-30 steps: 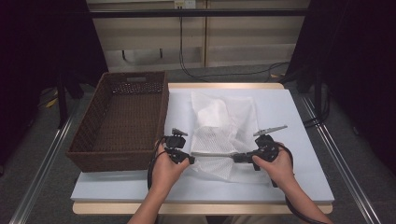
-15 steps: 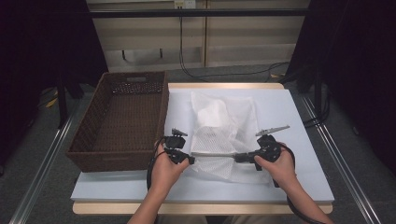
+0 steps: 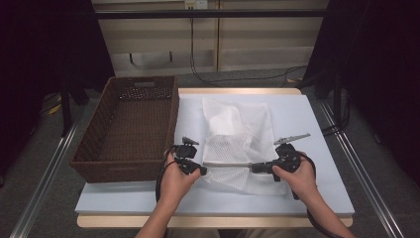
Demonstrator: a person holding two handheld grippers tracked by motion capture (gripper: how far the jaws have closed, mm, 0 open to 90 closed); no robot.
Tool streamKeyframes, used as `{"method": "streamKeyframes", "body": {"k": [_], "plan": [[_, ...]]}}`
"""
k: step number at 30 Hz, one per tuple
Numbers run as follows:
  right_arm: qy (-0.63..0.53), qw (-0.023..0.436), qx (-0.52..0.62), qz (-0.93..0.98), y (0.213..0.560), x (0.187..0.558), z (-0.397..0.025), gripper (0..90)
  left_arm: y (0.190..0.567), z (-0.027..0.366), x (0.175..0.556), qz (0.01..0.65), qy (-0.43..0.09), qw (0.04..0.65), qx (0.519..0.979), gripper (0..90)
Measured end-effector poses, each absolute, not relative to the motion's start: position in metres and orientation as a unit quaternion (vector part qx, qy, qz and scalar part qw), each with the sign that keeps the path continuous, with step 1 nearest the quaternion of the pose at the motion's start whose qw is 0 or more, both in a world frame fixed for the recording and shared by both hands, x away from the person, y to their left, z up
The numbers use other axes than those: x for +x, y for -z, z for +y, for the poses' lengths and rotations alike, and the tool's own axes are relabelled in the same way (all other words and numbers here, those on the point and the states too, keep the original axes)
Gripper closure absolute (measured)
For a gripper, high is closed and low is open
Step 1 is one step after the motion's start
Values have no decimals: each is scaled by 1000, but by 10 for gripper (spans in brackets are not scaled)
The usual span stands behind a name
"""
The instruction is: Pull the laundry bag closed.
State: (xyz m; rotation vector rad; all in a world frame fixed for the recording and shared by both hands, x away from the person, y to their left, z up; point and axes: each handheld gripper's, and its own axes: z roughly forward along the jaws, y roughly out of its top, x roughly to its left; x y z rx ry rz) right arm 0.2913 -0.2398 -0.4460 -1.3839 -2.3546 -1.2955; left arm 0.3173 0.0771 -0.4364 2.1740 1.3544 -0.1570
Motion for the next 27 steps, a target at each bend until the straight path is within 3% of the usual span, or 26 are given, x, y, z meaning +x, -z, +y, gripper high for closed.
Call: {"method": "streamKeyframes", "body": {"k": [27], "plan": [[430, 54, -455, -777, 446, 288, -243, 867, 434, 77, 315, 502, 52, 285, 814, 892]]}}
